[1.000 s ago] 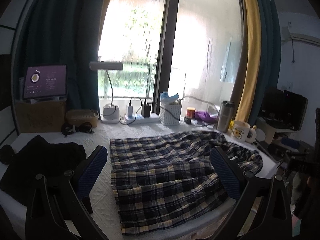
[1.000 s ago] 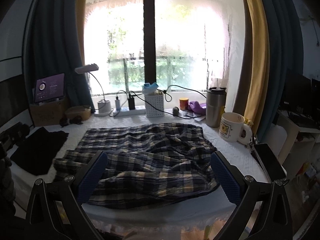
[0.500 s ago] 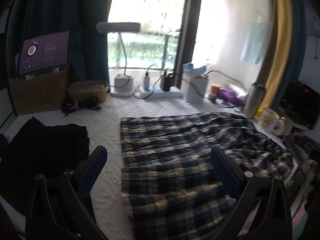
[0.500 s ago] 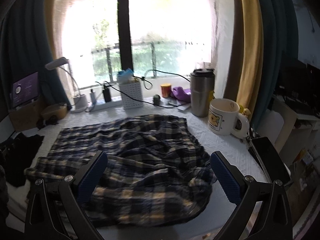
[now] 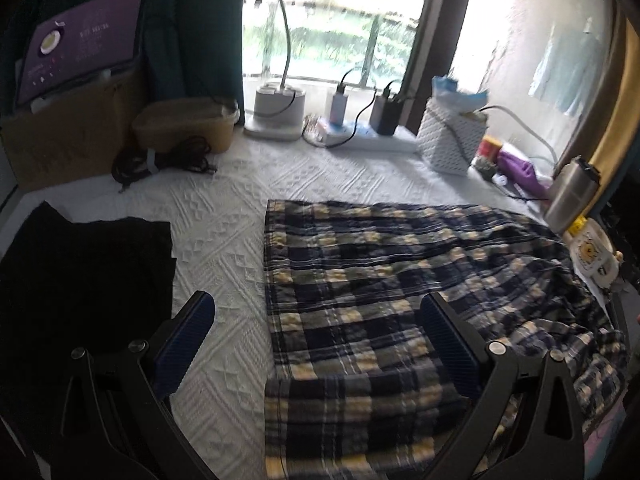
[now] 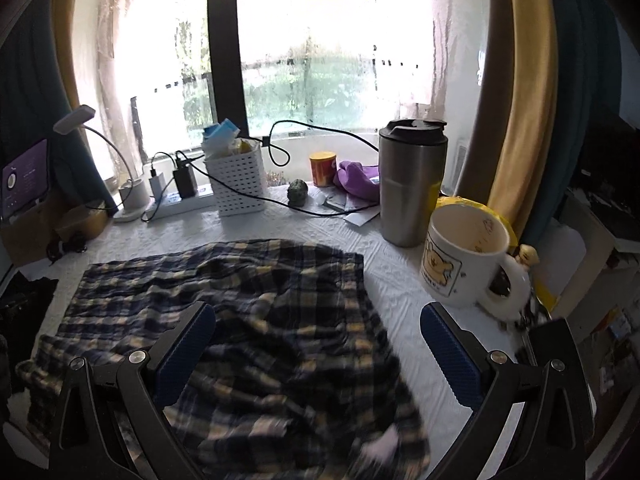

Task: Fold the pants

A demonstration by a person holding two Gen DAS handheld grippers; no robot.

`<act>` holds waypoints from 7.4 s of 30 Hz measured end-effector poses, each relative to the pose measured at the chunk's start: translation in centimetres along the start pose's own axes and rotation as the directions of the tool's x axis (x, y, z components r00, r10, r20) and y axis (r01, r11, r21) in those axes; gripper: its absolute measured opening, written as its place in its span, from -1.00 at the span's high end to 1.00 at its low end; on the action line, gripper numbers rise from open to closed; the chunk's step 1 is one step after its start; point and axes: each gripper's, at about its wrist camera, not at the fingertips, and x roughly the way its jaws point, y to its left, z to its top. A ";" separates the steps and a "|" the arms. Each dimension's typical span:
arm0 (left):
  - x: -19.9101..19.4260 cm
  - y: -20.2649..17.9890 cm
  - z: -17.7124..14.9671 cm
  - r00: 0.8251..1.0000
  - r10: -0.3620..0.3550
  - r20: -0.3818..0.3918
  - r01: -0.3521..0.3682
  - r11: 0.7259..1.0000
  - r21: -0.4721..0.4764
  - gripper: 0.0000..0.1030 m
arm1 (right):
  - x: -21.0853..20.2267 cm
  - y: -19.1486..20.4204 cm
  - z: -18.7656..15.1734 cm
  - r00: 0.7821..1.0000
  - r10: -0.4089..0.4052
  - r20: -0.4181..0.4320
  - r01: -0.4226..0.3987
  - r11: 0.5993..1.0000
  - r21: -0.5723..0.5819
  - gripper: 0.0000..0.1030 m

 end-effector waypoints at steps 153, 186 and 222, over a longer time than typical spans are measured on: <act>0.4 2.5 -2.2 0.983 0.086 -0.160 -0.081 0.996 0.039 0.29 | 4.2 -4.2 -4.5 0.987 0.031 -0.155 -0.041 0.997 -0.062 0.89; -7.5 1.7 -14.4 0.982 -0.152 -0.109 0.165 0.980 0.113 -0.18 | 0.0 1.7 -9.7 0.978 -0.076 -0.195 0.009 0.946 -0.323 0.68; -9.3 2.8 -13.3 0.995 -0.098 -0.029 0.101 0.985 0.141 0.97 | -7.6 -1.5 -14.9 0.990 -0.124 -0.071 0.100 0.957 -0.274 -0.81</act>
